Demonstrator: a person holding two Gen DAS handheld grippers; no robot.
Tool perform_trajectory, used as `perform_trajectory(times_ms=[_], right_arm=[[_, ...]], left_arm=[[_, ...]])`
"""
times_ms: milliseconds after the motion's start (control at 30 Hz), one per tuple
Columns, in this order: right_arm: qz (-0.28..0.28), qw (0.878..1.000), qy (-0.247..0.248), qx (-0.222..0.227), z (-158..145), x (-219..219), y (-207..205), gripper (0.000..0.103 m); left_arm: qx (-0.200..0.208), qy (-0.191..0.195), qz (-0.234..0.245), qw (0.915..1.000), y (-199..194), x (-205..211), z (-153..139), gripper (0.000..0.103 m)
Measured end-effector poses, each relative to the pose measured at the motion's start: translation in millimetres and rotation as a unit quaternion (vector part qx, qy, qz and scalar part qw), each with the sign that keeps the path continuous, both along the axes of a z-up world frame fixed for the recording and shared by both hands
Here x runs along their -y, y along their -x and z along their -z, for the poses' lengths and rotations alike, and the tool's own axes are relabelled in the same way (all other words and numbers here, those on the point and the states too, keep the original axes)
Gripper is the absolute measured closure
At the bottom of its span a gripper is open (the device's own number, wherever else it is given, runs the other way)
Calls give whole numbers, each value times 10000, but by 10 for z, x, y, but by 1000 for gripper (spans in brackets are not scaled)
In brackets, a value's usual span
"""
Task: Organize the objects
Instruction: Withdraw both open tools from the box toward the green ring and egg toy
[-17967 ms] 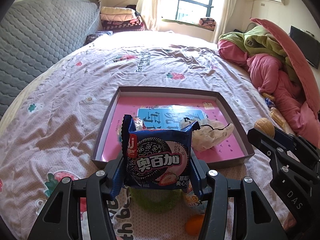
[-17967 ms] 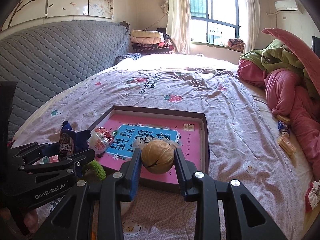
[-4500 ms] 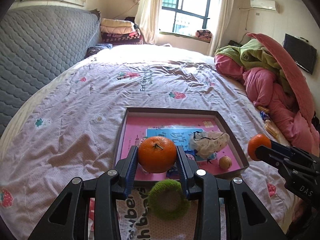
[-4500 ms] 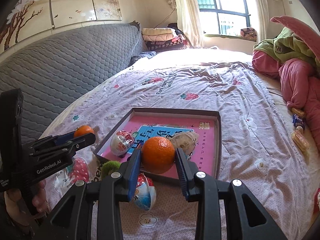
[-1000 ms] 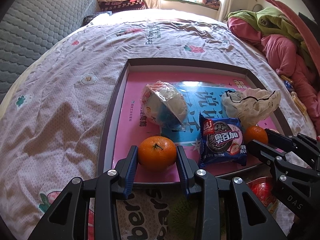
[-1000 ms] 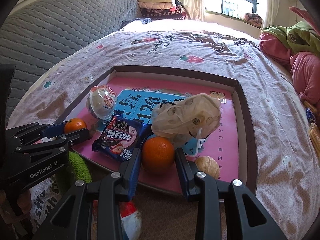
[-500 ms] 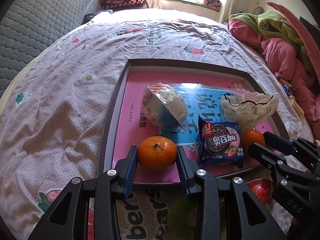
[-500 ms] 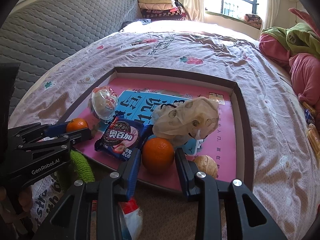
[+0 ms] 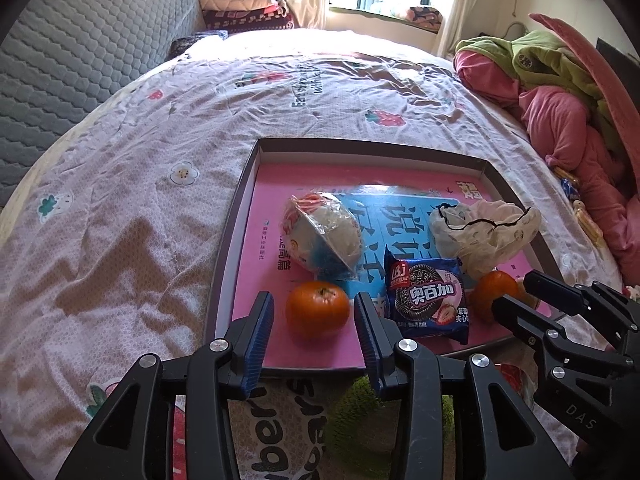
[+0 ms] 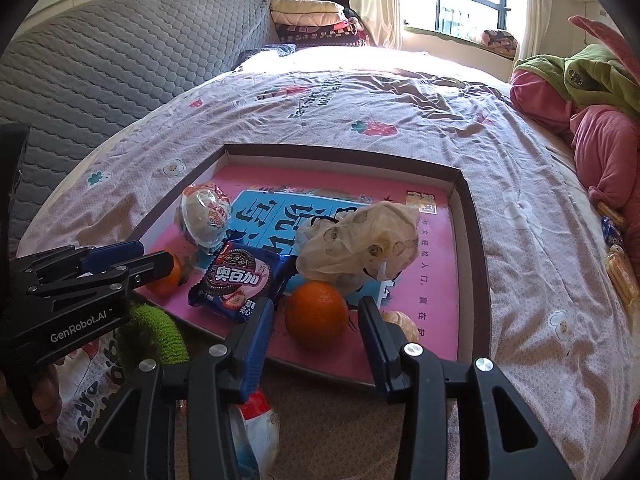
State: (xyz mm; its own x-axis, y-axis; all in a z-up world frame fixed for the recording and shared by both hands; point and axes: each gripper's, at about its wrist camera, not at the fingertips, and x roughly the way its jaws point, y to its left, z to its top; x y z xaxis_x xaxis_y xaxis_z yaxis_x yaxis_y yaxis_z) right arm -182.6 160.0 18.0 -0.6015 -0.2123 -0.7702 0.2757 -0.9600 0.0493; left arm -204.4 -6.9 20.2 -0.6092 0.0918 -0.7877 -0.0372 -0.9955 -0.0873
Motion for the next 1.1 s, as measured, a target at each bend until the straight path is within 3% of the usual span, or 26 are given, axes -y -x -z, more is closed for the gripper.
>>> perform_trajectory(times_ms=[667,1100], right_arm=[[88,9992,159,-366,-283,-77,-154,54],[14,9958,329,-853,-562,-84,-448,40]], left_arm=[[-344,-96,36,9994,-191,-6,-316,51],[-741,-368,12,9966,-455,-10,-593,45]])
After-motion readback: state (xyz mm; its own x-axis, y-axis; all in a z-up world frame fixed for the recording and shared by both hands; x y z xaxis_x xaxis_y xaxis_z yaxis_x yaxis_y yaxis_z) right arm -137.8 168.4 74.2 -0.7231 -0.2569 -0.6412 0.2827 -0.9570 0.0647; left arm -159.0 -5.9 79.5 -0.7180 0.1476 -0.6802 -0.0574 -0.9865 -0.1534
